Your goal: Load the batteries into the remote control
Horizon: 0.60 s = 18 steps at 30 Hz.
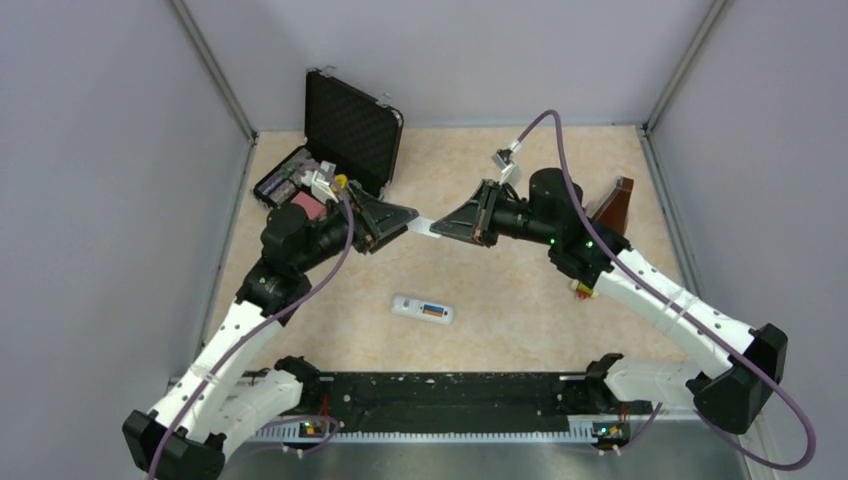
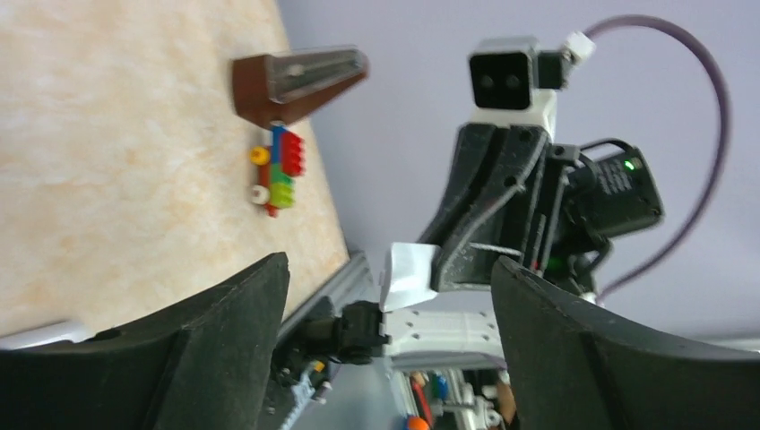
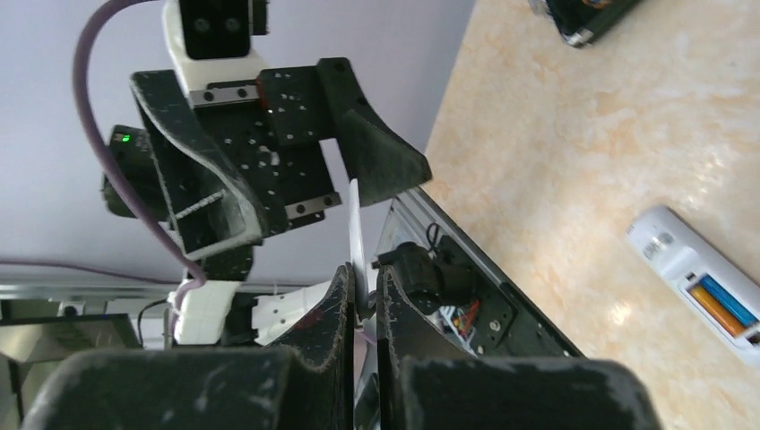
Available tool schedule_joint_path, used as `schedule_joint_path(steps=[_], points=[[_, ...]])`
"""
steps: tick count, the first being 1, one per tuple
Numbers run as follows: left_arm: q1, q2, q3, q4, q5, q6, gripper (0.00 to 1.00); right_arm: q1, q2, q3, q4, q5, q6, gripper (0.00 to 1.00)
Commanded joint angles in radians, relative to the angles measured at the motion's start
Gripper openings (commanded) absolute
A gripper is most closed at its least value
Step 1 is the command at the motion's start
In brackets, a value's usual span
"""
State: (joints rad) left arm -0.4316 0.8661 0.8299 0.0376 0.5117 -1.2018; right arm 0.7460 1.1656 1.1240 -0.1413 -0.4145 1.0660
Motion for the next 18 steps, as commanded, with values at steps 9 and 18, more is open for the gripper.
schedule_joint_path(steps=[9, 18], points=[[0.002, -0.043, -0.122, -0.460, -0.396, 0.334, 0.82, 0.058, 0.035, -0.321, 0.006, 0.064, -0.073, 0.00], [0.003, 0.095, -0.292, -0.332, -0.327, 0.318, 0.64, 0.105, 0.214, -0.408, 0.214, 0.112, -0.050, 0.00]])
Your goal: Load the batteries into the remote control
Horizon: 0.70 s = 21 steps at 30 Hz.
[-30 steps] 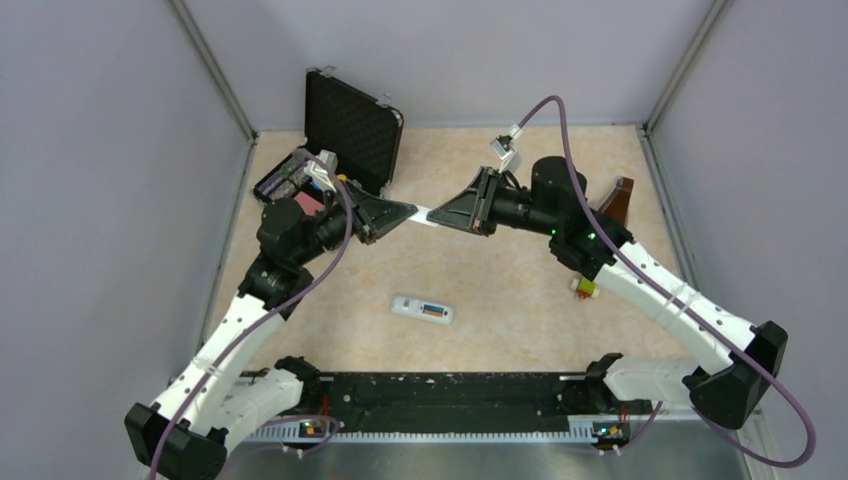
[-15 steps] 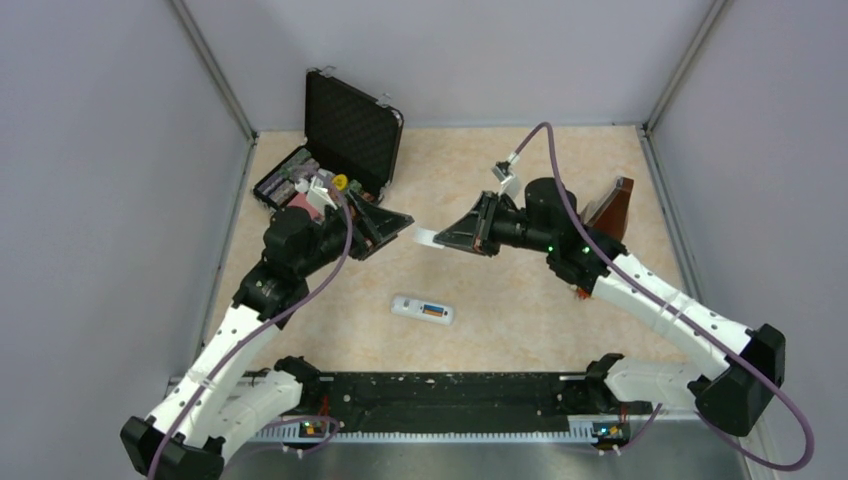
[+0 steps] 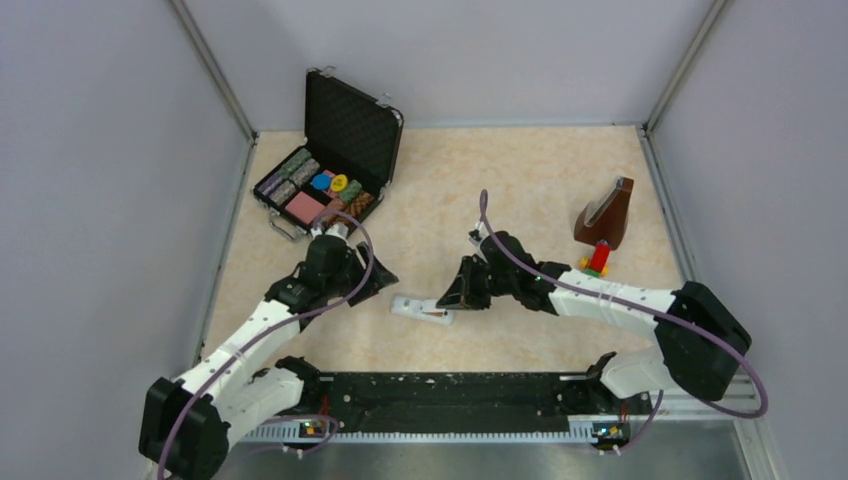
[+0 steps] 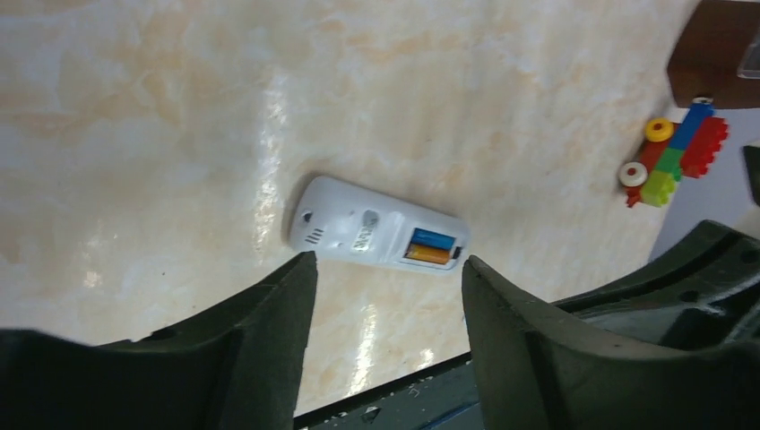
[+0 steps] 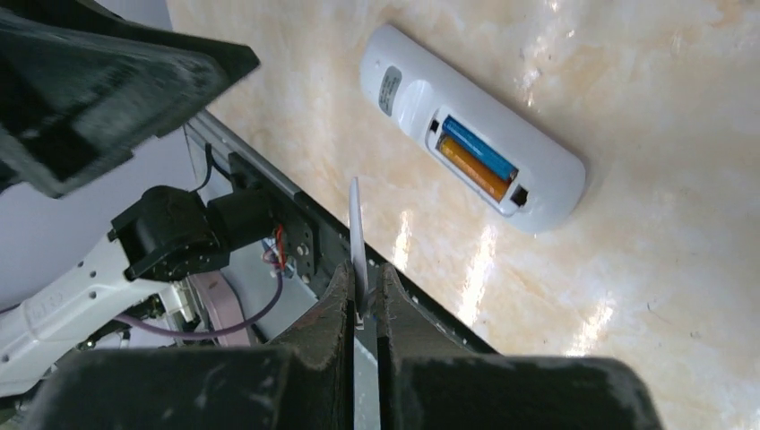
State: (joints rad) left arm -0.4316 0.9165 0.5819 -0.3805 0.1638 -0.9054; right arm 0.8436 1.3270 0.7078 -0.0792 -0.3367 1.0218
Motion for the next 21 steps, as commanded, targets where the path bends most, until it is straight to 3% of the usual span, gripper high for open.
schedule_joint_path(steps=[1, 4, 21], points=[[0.004, 0.058, -0.049, 0.099, 0.033, 0.026, 0.62, 0.008, 0.072, 0.004, 0.169, 0.034, -0.002, 0.00], [0.004, 0.103, -0.052, 0.126, 0.079, 0.044, 0.55, 0.011, 0.128, -0.022, 0.218, 0.030, 0.026, 0.00], [0.003, 0.242, -0.067, 0.205, 0.161, 0.128, 0.53, 0.012, 0.226, -0.095, 0.368, 0.088, 0.127, 0.00]])
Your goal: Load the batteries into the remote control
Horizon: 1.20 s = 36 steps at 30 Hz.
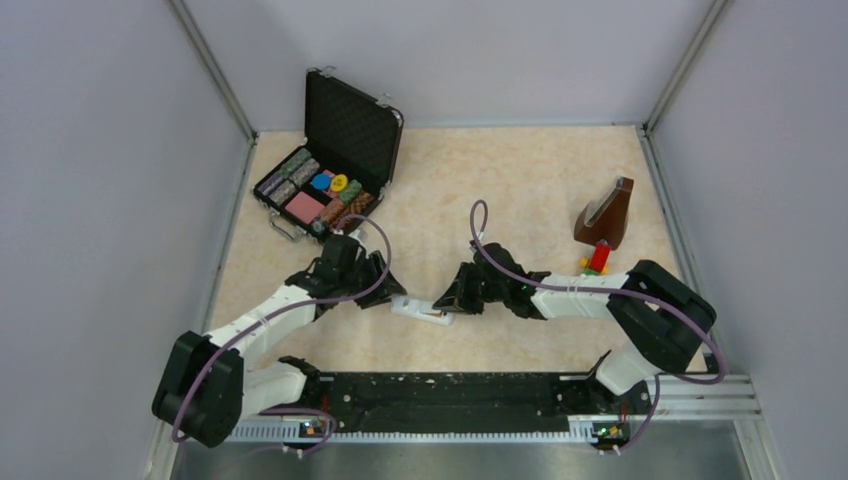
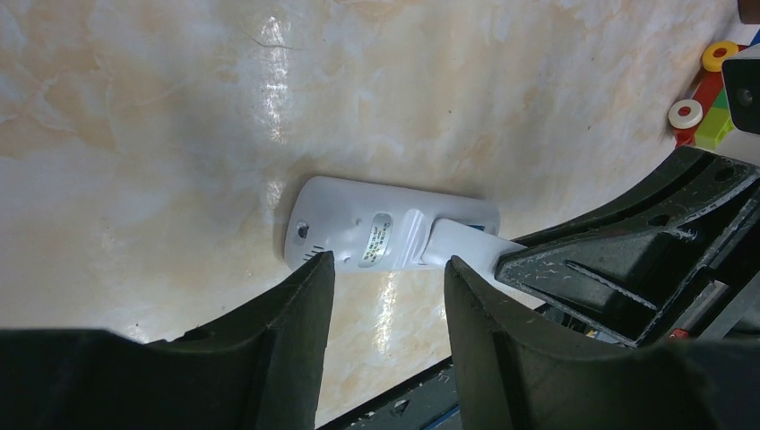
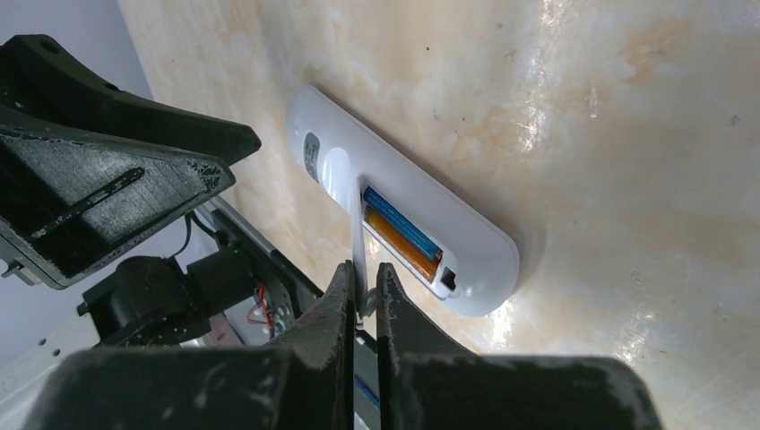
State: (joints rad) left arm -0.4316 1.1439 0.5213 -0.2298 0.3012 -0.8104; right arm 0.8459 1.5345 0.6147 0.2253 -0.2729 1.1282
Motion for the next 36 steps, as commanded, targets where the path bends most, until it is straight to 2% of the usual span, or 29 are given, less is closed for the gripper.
schedule_joint_path(steps=[1, 11, 17, 23, 32, 36], points=[[0.004, 0.019, -0.007, 0.057, 0.026, 0.032, 0.53, 0.011, 0.023, -0.001, 0.056, 0.023, 0.021, 0.00], [0.002, 0.048, -0.019, 0.114, 0.081, 0.017, 0.49, 0.019, 0.031, 0.002, -0.017, 0.017, 0.046, 0.00], [0.001, 0.077, -0.055, 0.235, 0.178, -0.020, 0.48, 0.036, 0.043, 0.011, -0.067, 0.042, 0.084, 0.00], [-0.004, 0.119, -0.086, 0.323, 0.211, -0.066, 0.45, 0.052, 0.052, 0.017, -0.106, 0.066, 0.105, 0.07], [-0.004, 0.123, -0.092, 0.328, 0.196, -0.082, 0.43, 0.058, 0.056, 0.059, -0.210, 0.097, 0.097, 0.10], [-0.004, 0.132, -0.089, 0.315, 0.183, -0.078, 0.42, 0.058, 0.061, 0.083, -0.258, 0.107, 0.093, 0.17]])
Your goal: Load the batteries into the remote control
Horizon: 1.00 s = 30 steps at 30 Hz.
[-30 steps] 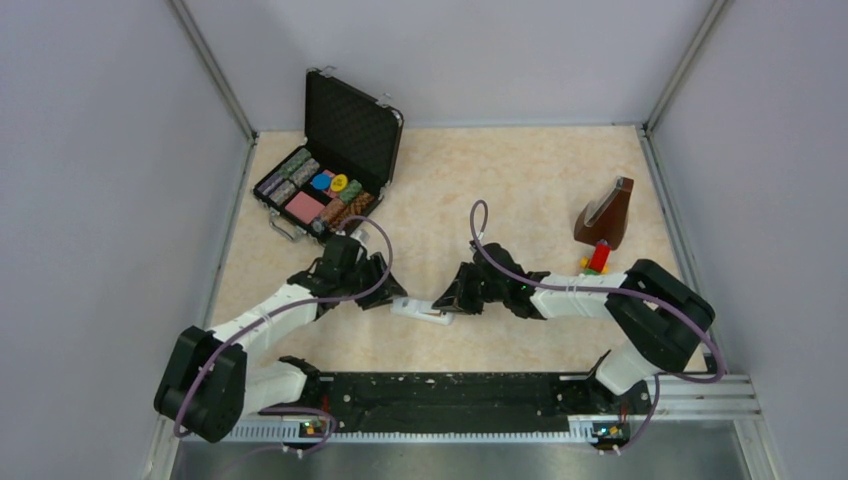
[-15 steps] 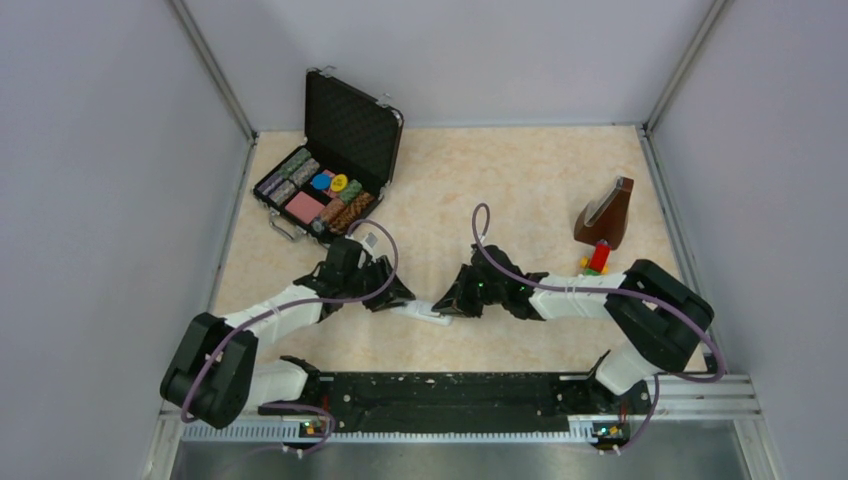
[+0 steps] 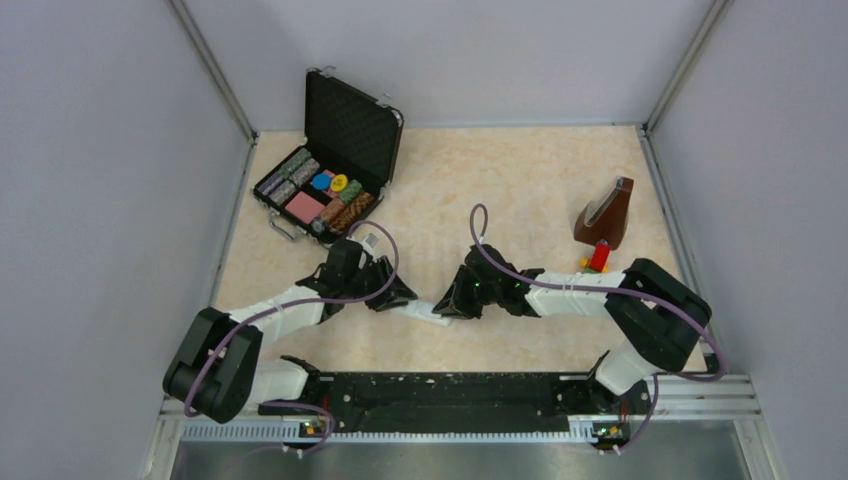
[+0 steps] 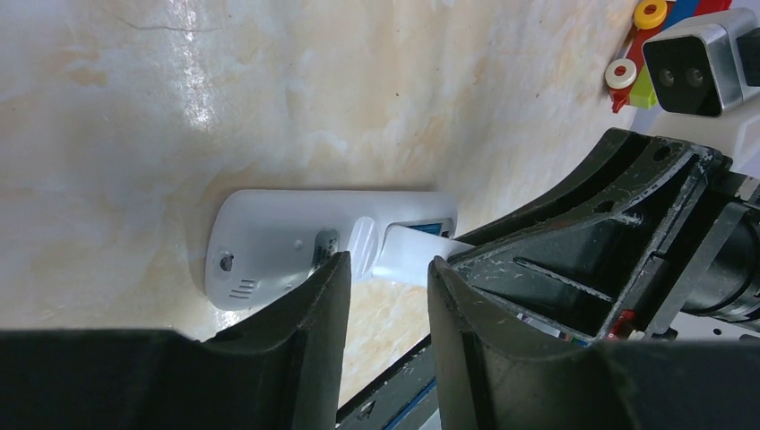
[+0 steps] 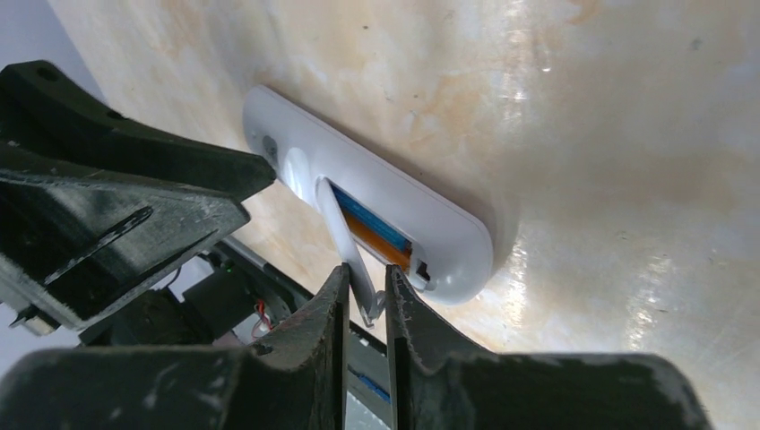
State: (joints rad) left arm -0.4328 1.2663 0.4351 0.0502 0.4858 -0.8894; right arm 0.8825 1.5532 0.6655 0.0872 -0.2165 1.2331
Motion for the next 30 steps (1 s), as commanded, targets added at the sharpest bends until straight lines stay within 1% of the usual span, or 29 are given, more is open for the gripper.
schedule_joint_path(steps=[1, 4, 11, 30], points=[[-0.003, 0.011, -0.004, 0.033, -0.003, 0.001, 0.41, 0.022, 0.044, 0.037, -0.131, 0.052, -0.011, 0.18], [-0.003, 0.012, -0.007, 0.029, -0.007, 0.003, 0.41, 0.025, 0.038, 0.046, -0.154, 0.065, -0.008, 0.24], [-0.002, 0.014, -0.007, 0.025, -0.010, 0.007, 0.40, 0.027, -0.001, 0.059, -0.189, 0.086, -0.014, 0.28], [-0.003, -0.003, -0.009, 0.017, -0.018, 0.010, 0.40, 0.026, -0.062, 0.105, -0.304, 0.140, -0.058, 0.32]])
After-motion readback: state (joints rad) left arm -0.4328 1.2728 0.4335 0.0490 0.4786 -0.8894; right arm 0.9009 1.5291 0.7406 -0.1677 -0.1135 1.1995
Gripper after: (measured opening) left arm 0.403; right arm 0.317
